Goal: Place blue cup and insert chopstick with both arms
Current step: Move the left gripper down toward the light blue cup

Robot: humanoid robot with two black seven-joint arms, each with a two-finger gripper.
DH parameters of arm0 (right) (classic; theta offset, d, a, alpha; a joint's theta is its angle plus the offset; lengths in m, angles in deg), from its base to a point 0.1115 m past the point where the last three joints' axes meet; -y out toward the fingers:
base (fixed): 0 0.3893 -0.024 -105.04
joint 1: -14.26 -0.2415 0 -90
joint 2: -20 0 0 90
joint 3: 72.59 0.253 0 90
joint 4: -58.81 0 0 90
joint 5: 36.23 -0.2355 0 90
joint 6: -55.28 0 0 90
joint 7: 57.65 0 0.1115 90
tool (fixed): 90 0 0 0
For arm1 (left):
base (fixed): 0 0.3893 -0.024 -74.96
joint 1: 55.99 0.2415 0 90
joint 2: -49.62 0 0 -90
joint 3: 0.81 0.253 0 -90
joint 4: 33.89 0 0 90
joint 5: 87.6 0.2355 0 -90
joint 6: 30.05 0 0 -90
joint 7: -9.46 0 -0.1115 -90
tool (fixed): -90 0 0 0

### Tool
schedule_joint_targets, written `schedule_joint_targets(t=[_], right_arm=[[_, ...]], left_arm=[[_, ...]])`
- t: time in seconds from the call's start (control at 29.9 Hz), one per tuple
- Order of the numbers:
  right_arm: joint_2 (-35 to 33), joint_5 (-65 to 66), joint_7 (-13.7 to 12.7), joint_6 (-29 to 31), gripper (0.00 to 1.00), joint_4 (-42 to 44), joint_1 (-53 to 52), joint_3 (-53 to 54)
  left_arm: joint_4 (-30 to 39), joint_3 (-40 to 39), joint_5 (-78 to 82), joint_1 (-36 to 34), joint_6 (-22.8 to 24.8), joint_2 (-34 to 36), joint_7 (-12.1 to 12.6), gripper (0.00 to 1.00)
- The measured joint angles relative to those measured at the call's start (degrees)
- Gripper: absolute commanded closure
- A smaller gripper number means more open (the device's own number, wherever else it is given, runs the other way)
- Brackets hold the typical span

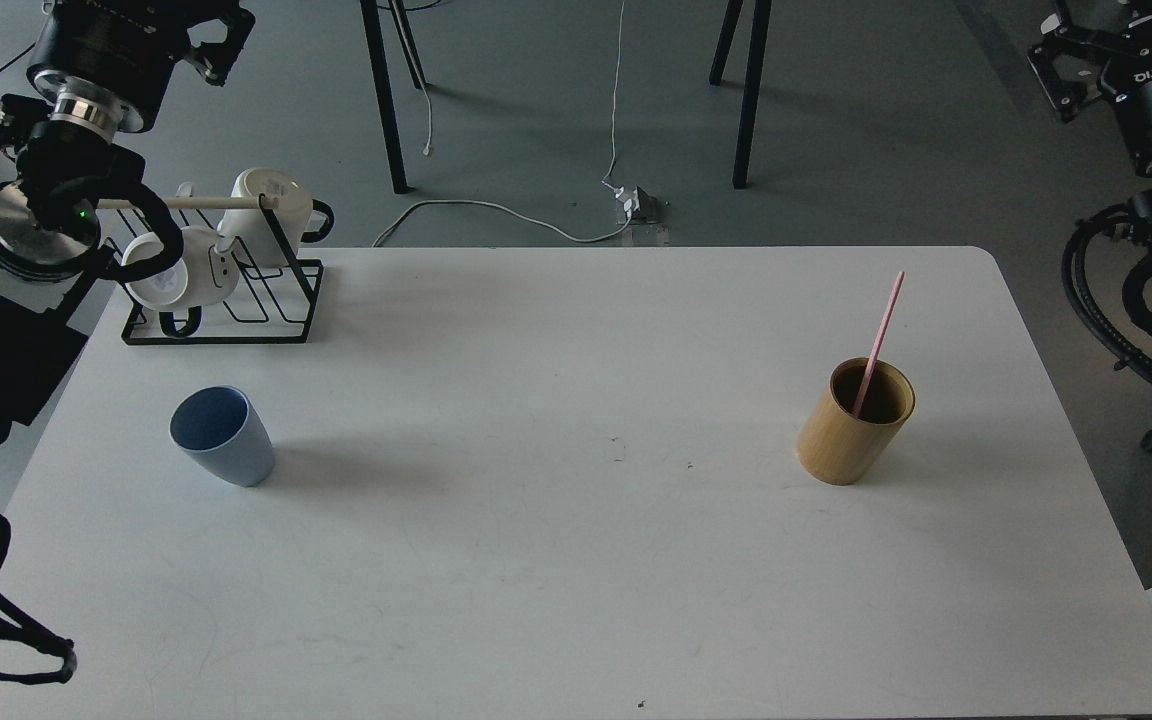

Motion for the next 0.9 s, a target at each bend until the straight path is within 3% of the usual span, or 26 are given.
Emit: schedule_joint_targets(t=[0.37, 0.53, 0.9], right_arm=[[0.1, 0.0, 0.1, 0.0, 0.00, -0.7, 0.3, -0.2], [-0.3, 0.0, 0.1, 0.0, 0.00, -0.8, 0.3, -0.1], [-1.1, 0.0, 0.1, 0.0, 0.00, -2.1, 0.5, 0.4]], left_arm=[[0.9, 0.8, -0.2, -0.1, -0.1, 0.2, -1.0, 0.00], [5.5, 1.8, 2.1, 0.0, 0.4, 3.4, -0.7, 0.00], [19.9, 2.0, 41.6, -0.9, 0.6, 17.1, -0.9, 0.00]])
